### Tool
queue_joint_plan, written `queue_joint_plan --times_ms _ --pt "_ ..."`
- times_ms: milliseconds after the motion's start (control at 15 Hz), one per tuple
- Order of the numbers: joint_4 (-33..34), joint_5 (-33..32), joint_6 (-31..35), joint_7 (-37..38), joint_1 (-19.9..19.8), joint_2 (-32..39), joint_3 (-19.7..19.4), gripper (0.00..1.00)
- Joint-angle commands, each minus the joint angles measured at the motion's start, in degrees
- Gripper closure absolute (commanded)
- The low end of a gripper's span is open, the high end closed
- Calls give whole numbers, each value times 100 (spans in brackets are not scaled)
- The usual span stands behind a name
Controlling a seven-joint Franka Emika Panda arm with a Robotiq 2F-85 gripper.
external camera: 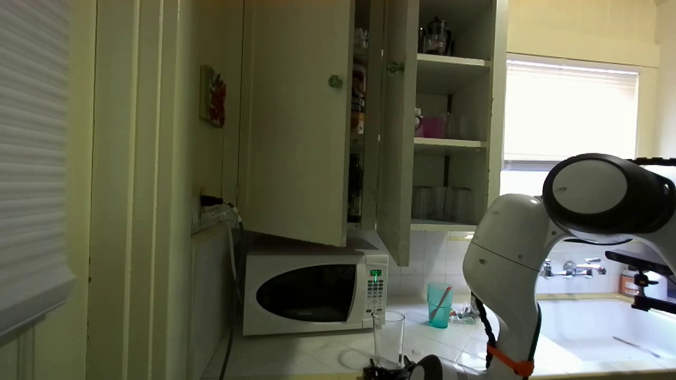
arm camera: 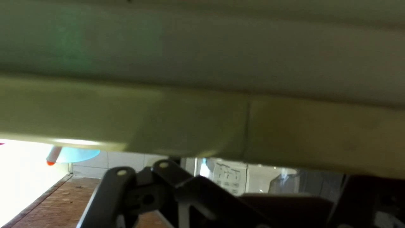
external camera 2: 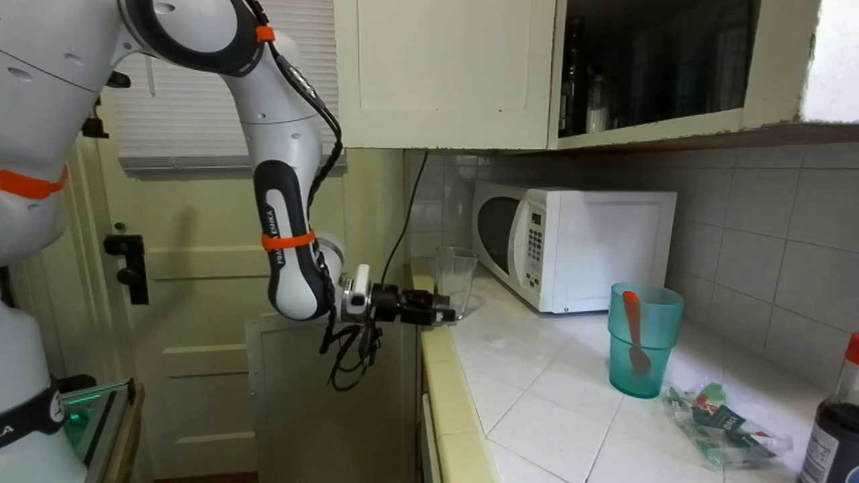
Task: Remove one glass cup from the upper cabinet on the right and put it on the counter.
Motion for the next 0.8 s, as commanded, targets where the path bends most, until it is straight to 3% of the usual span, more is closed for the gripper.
queue_joint_plan --times_ms 0,67,133,267,733 --pt "-50 -62 134 166 -372 48 249 6" --pt "-49 -63 145 169 -435 47 293 27" --pt "-49 -61 143 168 -483 53 324 31" --pt "-51 -75 153 167 -555 57 355 47" --pt "-20 -71 205 168 -694 102 241 47"
